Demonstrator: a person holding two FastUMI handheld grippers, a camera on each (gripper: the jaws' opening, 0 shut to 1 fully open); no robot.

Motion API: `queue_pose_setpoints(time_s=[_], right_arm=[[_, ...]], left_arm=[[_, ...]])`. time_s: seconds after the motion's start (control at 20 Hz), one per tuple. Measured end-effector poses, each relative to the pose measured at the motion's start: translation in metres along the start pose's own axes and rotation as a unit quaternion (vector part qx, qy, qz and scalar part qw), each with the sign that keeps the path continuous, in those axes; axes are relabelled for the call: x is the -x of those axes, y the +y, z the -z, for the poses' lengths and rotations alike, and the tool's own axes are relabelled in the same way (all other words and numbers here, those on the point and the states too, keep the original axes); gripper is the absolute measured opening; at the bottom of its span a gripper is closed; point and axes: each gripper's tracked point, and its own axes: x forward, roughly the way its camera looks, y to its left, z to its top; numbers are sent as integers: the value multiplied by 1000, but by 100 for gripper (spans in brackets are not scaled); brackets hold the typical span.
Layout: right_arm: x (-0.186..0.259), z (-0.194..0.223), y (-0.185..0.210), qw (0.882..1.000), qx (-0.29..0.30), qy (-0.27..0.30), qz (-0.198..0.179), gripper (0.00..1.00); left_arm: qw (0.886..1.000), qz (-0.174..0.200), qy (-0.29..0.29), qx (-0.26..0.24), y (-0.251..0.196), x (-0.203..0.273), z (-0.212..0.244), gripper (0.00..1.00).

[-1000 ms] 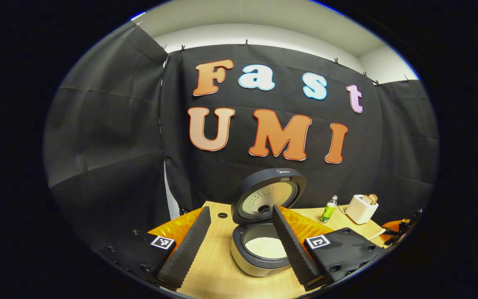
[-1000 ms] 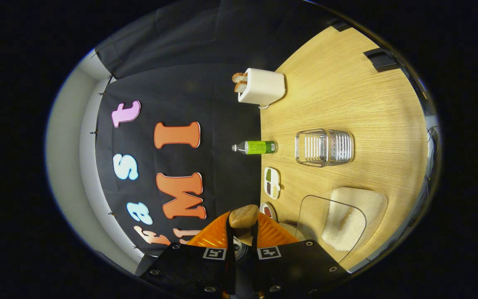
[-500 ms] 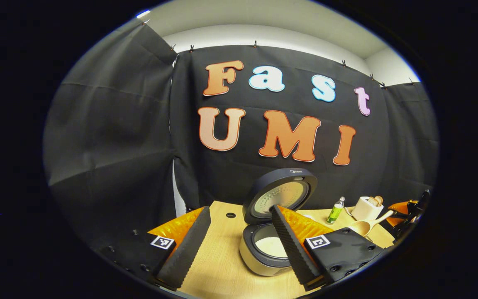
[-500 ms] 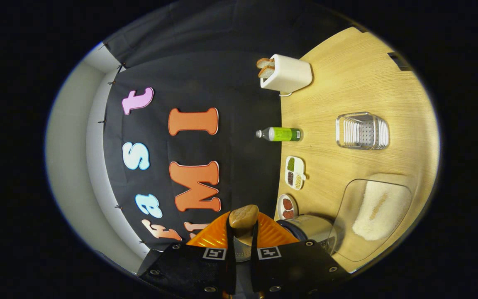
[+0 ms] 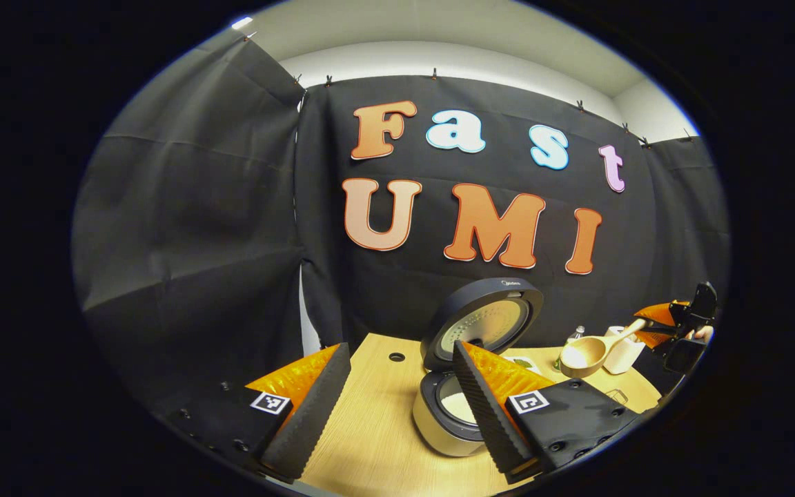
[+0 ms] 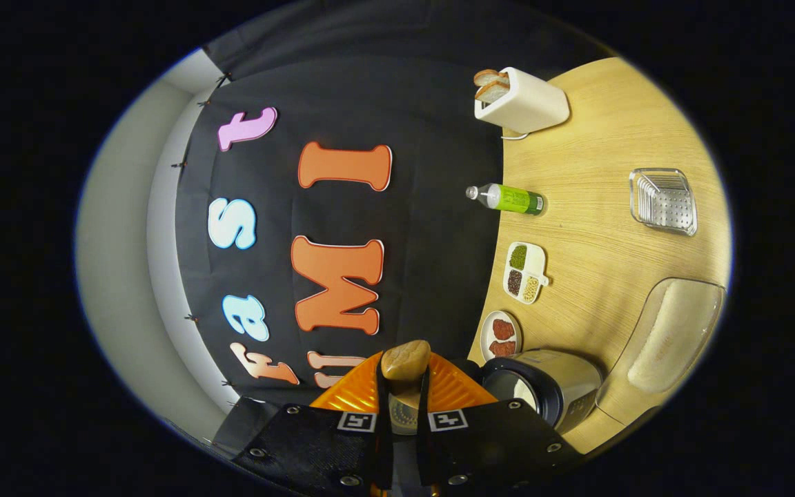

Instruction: Close the left gripper, press the button to open the rice cooker; take a wooden spoon from the chopstick holder with the right hand, scoop a spoonful of rice and pour it into the rice cooker, then put the wooden spoon back into the chopstick holder.

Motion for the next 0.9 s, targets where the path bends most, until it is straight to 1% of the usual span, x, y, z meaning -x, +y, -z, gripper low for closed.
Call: queue_pose_setpoints(time_s=[0.25,0.45,0.75,0.9], right_arm=[[-21,20,21,999,53,2,-5,13],[-31,36,32,997,77,12,-10,13],[-43,46,30,991,131,9,2,13],[-46,48,29,985,170,1,9,13]], left_arm=[[1000,-5,2,3,8,0,2,98],[1000,-11,5,5,17,-2,6,98],[1000,-23,6,8,25,1,8,97],[1000,-28,7,8,34,1,10,98]])
